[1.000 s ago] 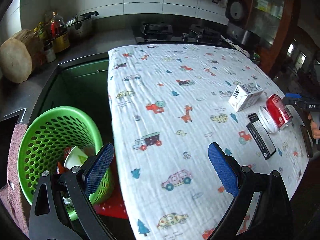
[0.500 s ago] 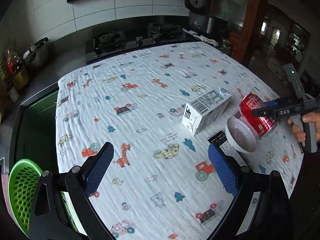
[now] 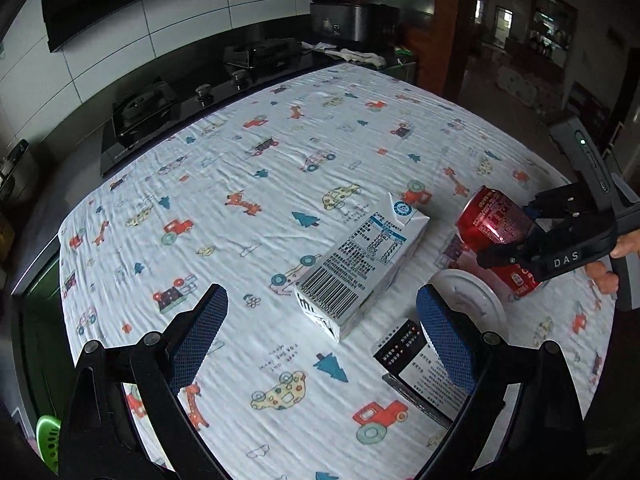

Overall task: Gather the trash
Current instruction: 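Grasp the red Coca-Cola can with the right tool, then grasp the white milk carton with the left tool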

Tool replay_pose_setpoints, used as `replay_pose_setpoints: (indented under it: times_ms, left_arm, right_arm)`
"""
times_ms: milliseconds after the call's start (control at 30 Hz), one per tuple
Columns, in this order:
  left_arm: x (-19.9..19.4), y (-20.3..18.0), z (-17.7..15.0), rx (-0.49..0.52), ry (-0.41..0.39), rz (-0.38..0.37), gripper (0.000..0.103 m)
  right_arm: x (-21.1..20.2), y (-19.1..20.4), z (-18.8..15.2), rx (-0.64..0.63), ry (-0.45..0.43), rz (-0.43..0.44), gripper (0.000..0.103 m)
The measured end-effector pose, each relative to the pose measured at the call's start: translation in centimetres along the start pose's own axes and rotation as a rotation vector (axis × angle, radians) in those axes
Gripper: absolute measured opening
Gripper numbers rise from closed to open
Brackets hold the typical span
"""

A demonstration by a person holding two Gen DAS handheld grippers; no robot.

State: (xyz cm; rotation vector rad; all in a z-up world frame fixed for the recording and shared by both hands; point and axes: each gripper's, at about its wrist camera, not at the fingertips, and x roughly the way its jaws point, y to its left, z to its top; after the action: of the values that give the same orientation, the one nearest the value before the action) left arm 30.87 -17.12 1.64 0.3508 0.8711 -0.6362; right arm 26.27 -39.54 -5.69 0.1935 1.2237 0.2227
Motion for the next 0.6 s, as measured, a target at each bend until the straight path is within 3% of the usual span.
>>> replay_pose_setpoints:
  times_ms: [500,600]
  left_arm:
    - [6.2,-2.4,2.5,0.189,0.091,-0.029,0.093]
    - [7.3,-2.5,2.7,0.194,0.11,-0.048,0.085]
  right_arm:
    - [0.3,0.3,0.2,-0.031,0.043,0.005,0.067]
    - [0.3,0.3,0.3,-0.029,0.047,0.013,0.067]
